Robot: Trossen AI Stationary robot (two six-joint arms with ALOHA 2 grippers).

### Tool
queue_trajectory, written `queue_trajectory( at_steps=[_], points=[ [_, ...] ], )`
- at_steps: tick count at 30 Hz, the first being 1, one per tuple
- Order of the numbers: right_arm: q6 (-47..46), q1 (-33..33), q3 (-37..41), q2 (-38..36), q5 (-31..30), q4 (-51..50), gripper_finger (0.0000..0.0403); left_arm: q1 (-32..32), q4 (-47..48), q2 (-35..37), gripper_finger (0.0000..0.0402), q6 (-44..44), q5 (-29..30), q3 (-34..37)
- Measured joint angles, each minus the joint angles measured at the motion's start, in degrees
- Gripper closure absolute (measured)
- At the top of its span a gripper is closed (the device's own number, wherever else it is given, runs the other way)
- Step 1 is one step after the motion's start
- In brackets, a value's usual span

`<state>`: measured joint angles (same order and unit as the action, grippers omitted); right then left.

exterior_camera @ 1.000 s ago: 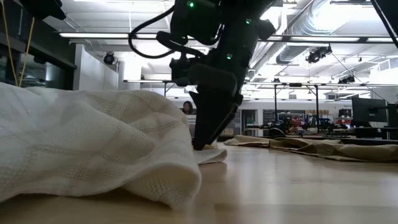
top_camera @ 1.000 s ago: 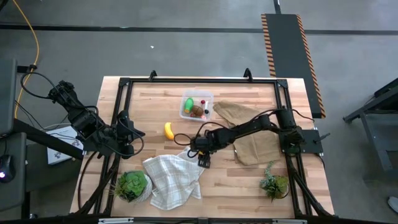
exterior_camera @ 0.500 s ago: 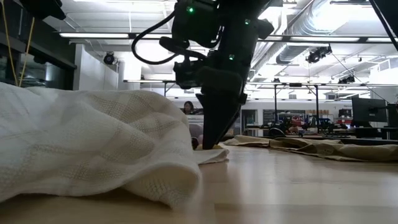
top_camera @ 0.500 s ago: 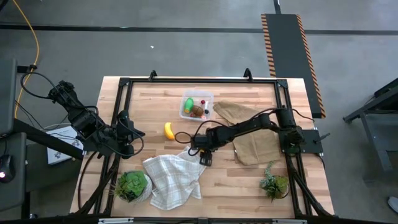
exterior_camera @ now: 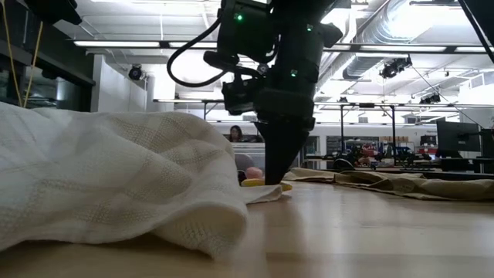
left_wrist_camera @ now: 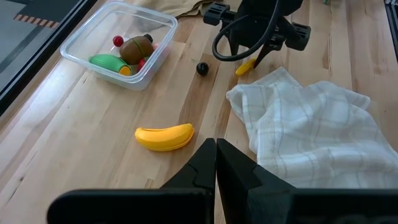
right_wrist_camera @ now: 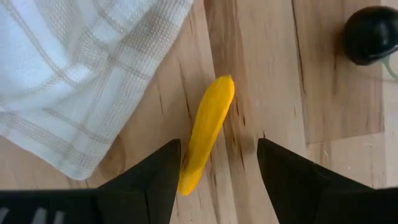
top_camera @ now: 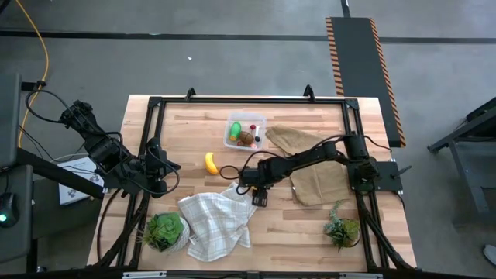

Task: Pick and placing Produce into tupperware
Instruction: Put the yellow corn into the transparent bin

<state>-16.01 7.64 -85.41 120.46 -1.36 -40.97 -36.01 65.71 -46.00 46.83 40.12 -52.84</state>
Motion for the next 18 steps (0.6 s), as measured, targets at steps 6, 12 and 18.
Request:
queue_trajectory(
  at_steps=[6,12,18],
  points=[
    [0.61,-0.04,0.00,0.00,0.03,0.52,0.0201,-0.02,0.00,0.00,0.0399,0.00,0.00,0.00],
    [1.05,-0.07,0.00,0.00,0.99,1.44,0.0226,-0.01,0.00,0.00,0.0399,0.10,-0.01,-0.01],
    [1.05,-0.07,0.00,0.00,1.60,2.36,0.0251,-0.02,0.00,0.00,0.0399,0.13,-0.02,-0.02]
  ],
)
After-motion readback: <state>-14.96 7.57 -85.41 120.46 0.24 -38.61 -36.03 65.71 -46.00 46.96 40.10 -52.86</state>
